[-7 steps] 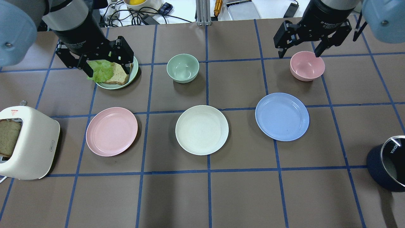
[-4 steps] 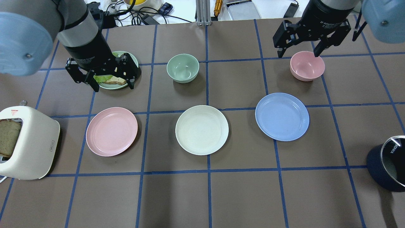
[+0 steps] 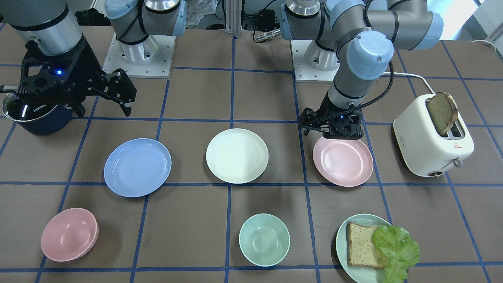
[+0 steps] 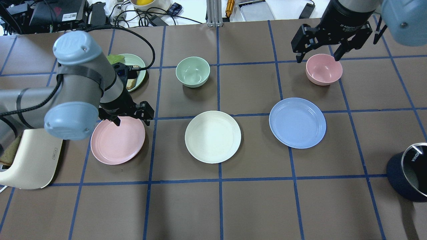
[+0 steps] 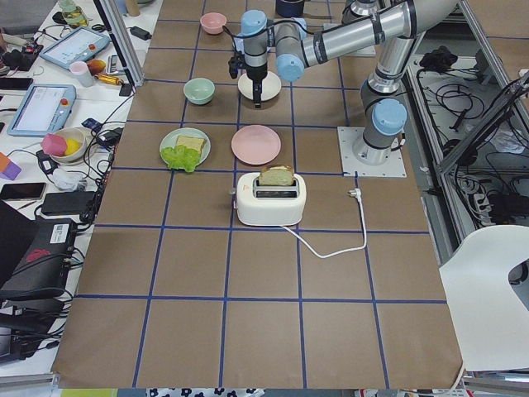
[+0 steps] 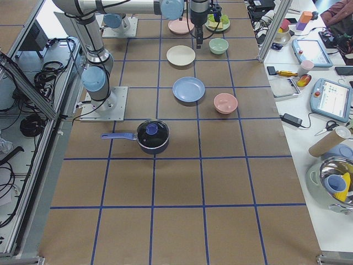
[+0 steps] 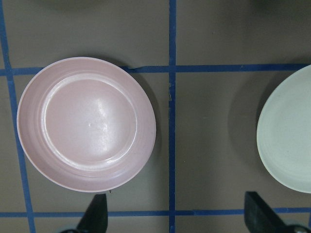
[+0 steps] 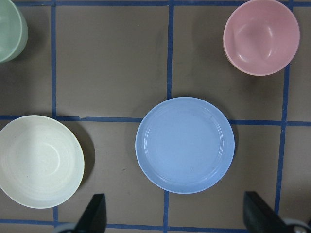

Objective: Stack three plates with pink and blue
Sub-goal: 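Lower the left gripper to the pink plate while the right moves toward the blue plate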

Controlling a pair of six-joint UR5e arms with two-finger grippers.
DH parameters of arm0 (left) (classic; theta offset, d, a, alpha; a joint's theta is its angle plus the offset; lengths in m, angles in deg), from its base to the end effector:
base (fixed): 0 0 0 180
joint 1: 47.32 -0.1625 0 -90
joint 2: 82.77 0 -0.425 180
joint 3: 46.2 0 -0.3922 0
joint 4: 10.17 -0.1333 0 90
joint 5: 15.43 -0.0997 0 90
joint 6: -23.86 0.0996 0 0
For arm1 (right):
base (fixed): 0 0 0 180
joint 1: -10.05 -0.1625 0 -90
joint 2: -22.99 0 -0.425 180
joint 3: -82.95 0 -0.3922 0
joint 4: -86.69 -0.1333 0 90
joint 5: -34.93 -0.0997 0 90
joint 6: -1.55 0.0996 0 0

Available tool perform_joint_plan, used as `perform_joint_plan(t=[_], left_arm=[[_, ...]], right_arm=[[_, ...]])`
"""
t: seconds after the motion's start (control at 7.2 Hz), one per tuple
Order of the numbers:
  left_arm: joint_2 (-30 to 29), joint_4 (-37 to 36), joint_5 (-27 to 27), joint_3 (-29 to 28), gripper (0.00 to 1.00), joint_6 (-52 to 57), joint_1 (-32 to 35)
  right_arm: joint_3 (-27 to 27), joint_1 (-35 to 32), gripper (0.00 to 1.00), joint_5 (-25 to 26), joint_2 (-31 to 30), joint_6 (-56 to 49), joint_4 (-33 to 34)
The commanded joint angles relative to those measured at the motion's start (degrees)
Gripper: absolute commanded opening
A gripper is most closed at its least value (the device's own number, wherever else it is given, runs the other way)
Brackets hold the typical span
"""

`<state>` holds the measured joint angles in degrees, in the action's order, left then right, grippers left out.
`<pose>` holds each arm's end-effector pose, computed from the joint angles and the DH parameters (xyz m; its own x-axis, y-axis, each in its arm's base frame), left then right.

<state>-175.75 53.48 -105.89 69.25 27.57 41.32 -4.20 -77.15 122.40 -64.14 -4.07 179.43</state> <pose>-0.1215 -0.4660 0.2971 -0.9991 0.0413 -0.0057 0.0410 0.9985 0.0367 0.1122 -0.5239 0.4922 -0.9979 -0.0512 -0.0392 -0.0492 0.9975 -0.0515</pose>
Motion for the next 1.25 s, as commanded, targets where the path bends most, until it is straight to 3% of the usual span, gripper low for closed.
perform_joint_plan(t=[0.0, 0.28, 0.42, 0.56, 0.69, 0.83, 0.97, 1.11], left_arm=[[-3.16, -11.50, -0.16, 6.62, 1.00, 0.59, -0.13], [-7.73, -18.62, -0.25, 7.51, 1.00, 1.46, -0.05], [-9.31, -21.35, -0.25, 7.86, 0.92, 2.17, -0.05], [-10.29, -23.46, -0.25, 8.64, 0.78, 2.35, 0.04], [-10.30, -23.57, -1.03, 9.09, 0.55, 3.48, 0.04], [-10.30, -23.57, -3.39, 9.53, 0.40, 3.67, 0.13], [-10.12, -23.92, -3.41, 10.31, 0.16, 3.67, 0.04], [-10.21, -23.92, -3.41, 10.32, 0.00, 3.67, 0.13]], right_arm=[[-1.70, 3.85, 1.00, -0.28, 0.56, -5.00, -0.37], [-3.36, 5.89, 0.98, -0.37, 0.56, -7.99, -0.28], [-5.20, 6.16, 0.97, -0.37, 0.56, -8.00, 1.55], [-7.83, 6.33, 0.96, -0.11, 0.64, -9.13, 5.48], [-10.73, 7.47, 0.97, -0.28, 0.56, -10.80, 9.00], [-14.33, 8.26, 0.96, -0.37, 0.73, -11.25, 13.04], [-17.75, 9.31, 0.96, -0.11, 0.99, -14.12, 18.91], [-20.40, 11.67, 0.96, -0.20, 1.00, -14.85, 21.75]])
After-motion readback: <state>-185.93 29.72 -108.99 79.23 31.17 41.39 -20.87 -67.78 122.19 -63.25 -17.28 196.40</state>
